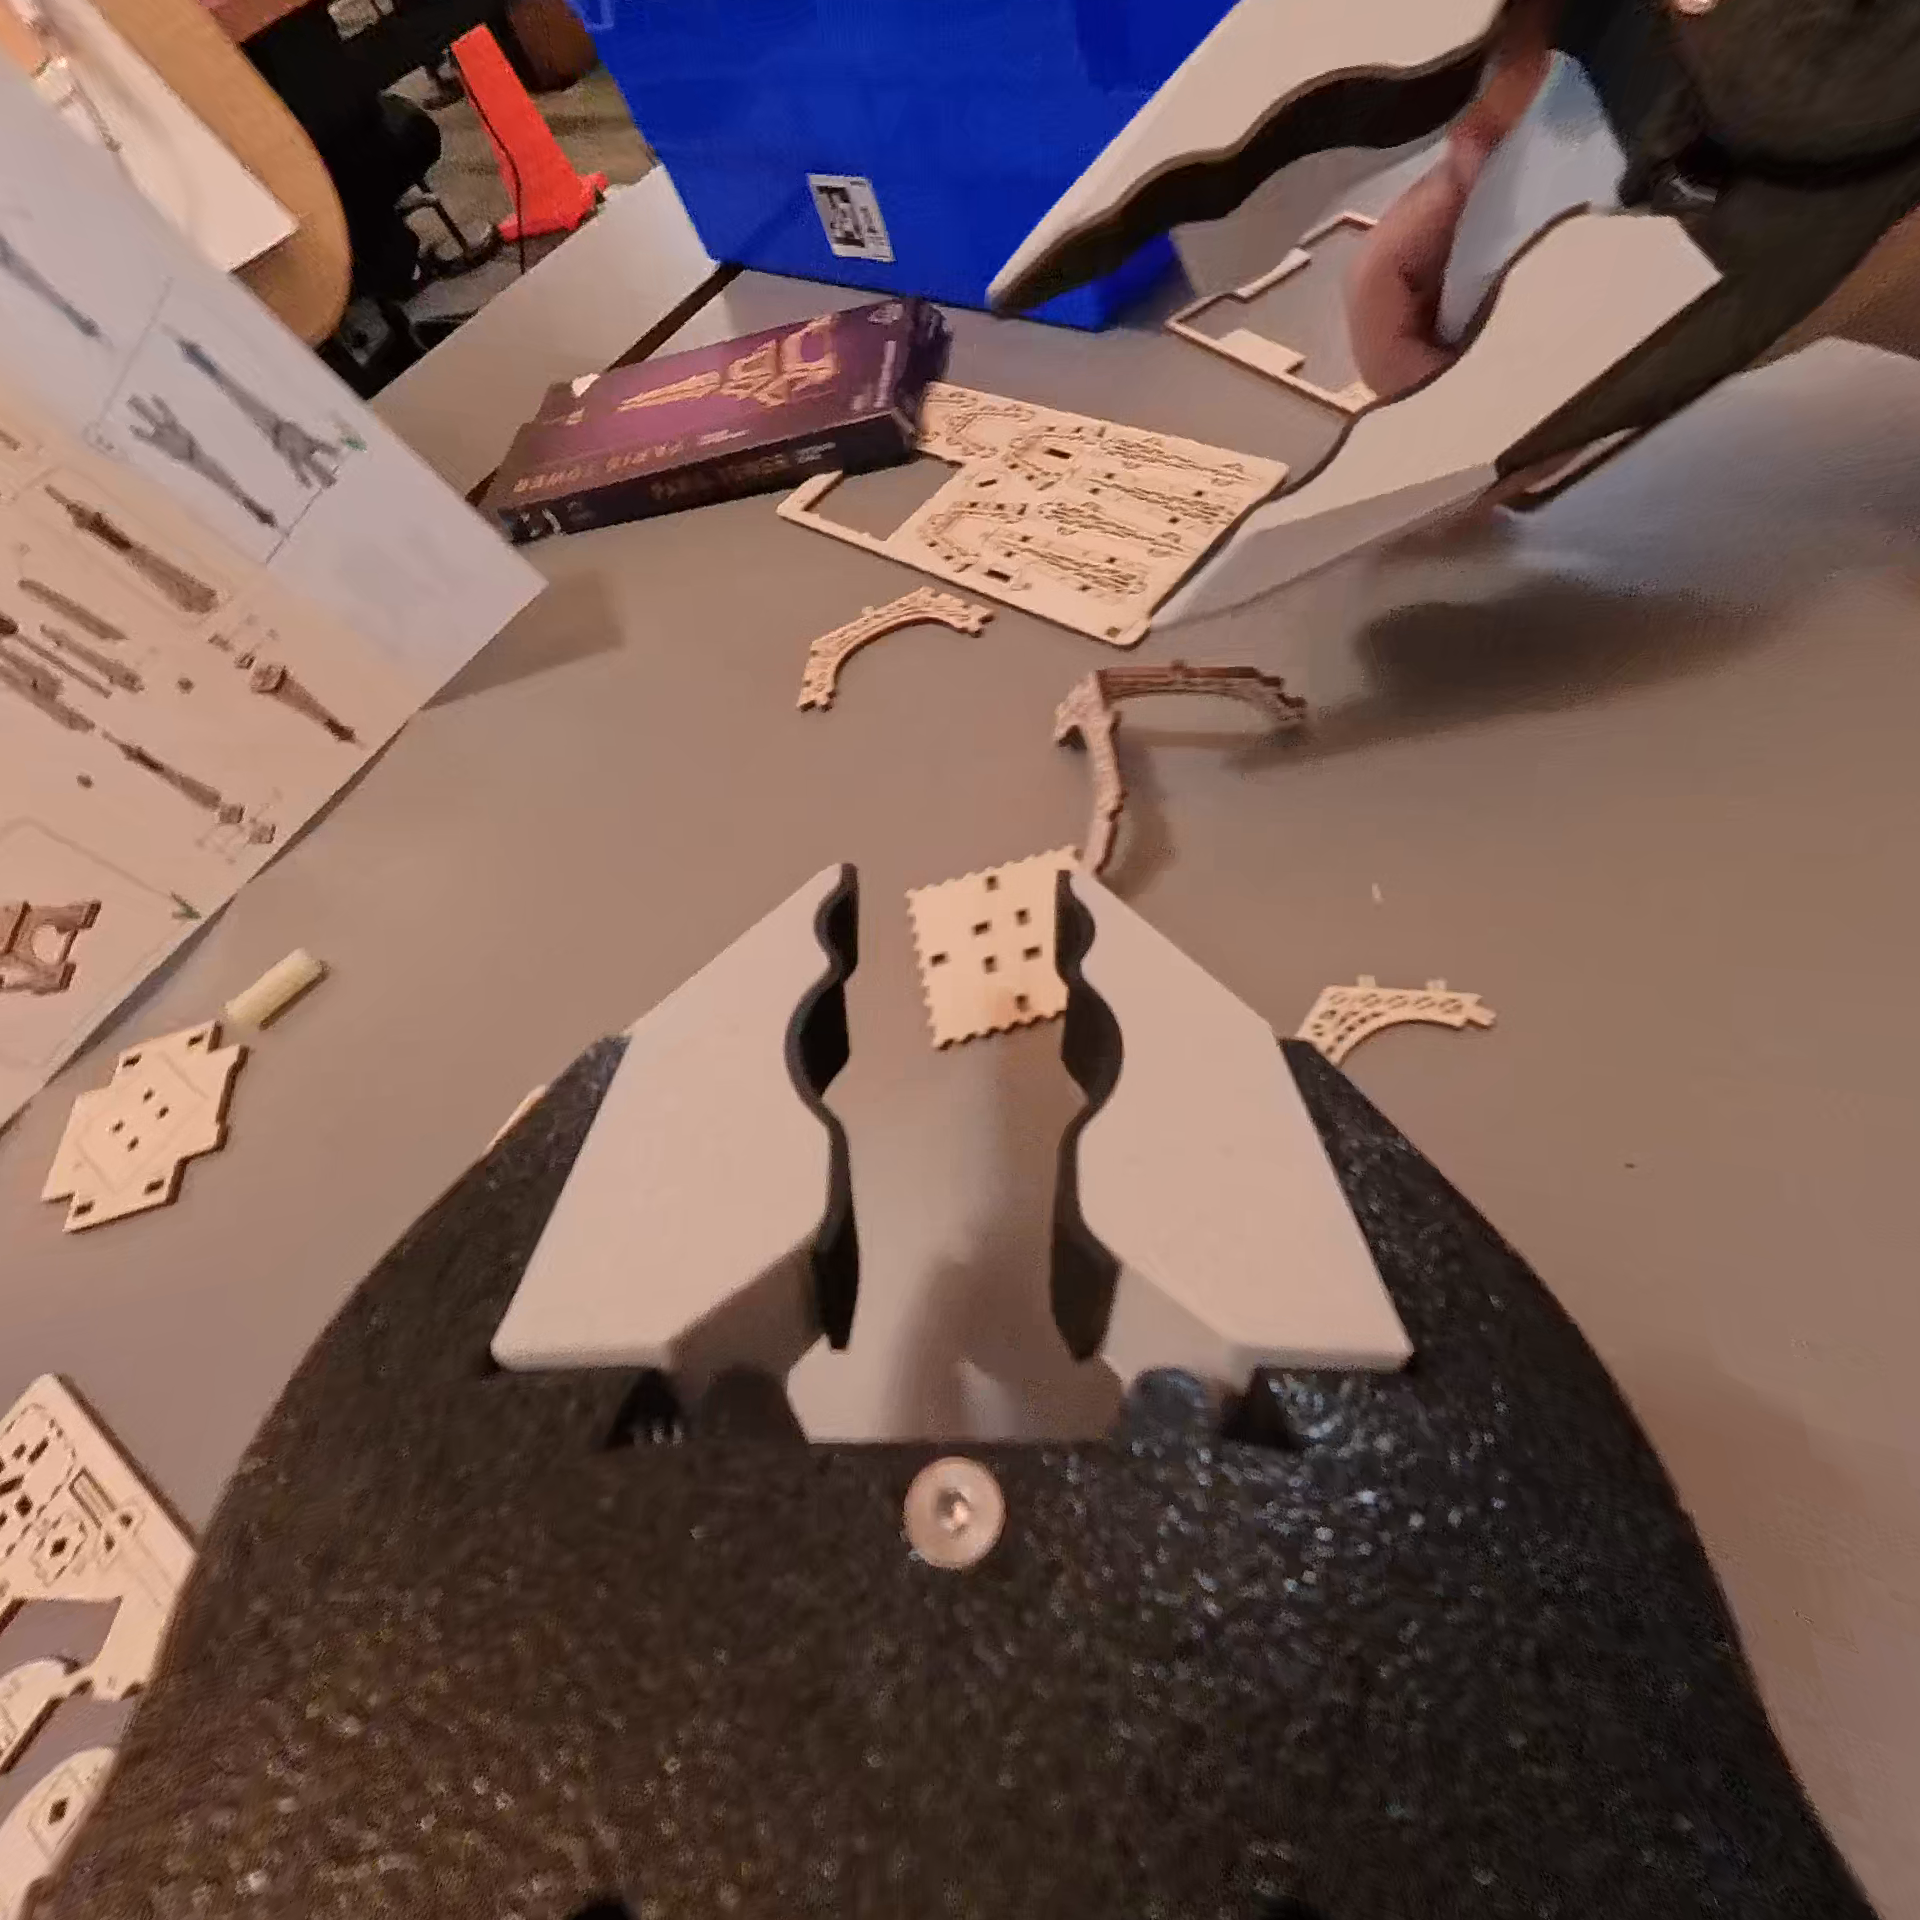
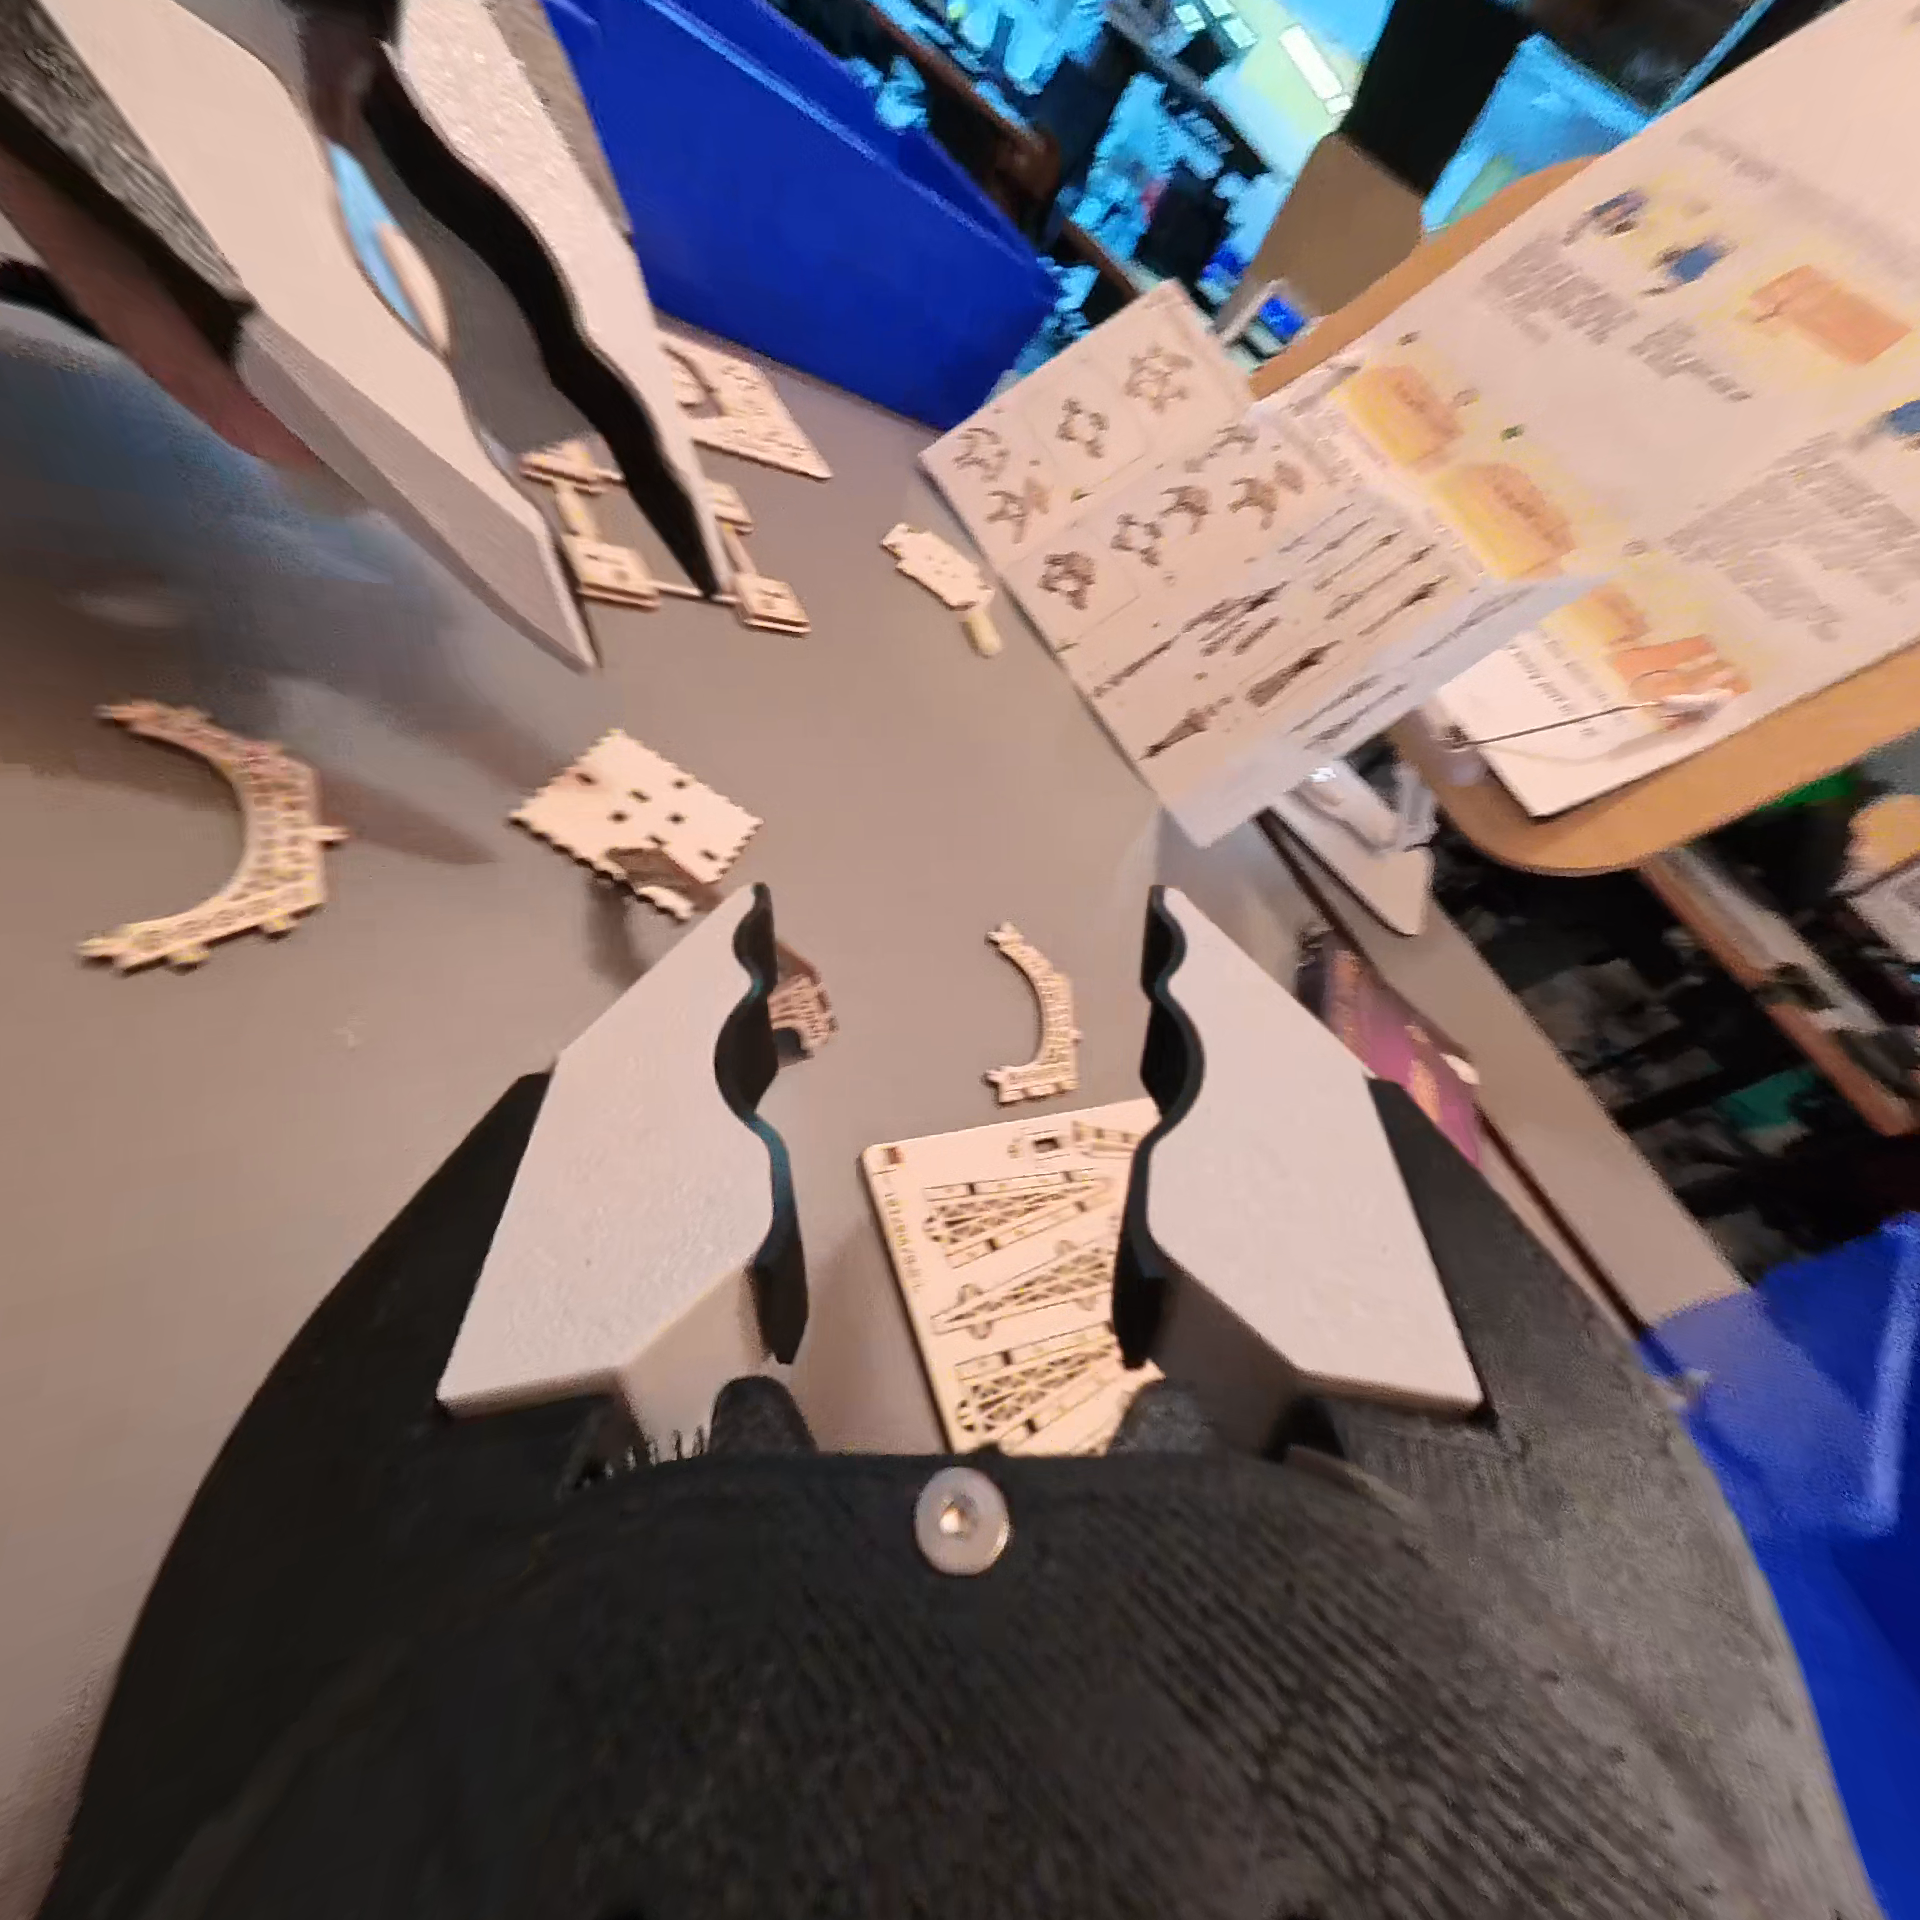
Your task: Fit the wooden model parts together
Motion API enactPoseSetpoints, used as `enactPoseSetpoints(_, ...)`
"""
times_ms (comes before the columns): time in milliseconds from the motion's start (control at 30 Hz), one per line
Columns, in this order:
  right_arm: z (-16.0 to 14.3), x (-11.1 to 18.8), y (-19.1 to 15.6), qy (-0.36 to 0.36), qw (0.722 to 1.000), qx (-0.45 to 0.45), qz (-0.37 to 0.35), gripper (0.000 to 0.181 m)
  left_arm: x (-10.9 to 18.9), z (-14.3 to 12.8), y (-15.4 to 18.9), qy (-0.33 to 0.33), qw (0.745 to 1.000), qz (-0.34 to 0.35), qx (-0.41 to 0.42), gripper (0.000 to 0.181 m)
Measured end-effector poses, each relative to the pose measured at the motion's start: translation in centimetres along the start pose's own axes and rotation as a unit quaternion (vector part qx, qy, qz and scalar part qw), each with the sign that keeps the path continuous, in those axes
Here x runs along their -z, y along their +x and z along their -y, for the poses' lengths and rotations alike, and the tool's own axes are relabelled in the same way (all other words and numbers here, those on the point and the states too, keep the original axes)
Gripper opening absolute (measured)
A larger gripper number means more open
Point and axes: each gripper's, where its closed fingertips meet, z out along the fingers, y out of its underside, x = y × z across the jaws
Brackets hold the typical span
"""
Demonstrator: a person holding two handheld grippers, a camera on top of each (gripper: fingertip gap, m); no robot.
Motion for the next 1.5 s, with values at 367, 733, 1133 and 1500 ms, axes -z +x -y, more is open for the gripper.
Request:
enactPoseSetpoints(367, -1.4, 2.3, 6.7, 0.005, 0.982, -0.040, -0.184, 0.075, 1.6, 2.7, -6.5, 0.138, 0.985, 0.038, 0.101, 0.091)
enactPoseSetpoints(733, -2.5, 2.9, 8.3, -0.010, 0.971, -0.056, -0.234, 0.068, 3.6, 1.3, -8.6, 0.148, 0.976, -0.012, 0.162, 0.079)
enactPoseSetpoints(1133, -4.2, 3.6, 9.7, -0.047, 0.955, -0.031, -0.292, 0.064, 5.5, -4.7, -11.1, 0.033, 0.979, -0.052, 0.196, 0.080)
enactPoseSetpoints(1500, -4.9, 2.6, 9.1, -0.089, 0.953, 0.015, -0.291, 0.062, 5.9, -7.2, -12.7, 0.008, 0.964, -0.038, 0.263, 0.074)
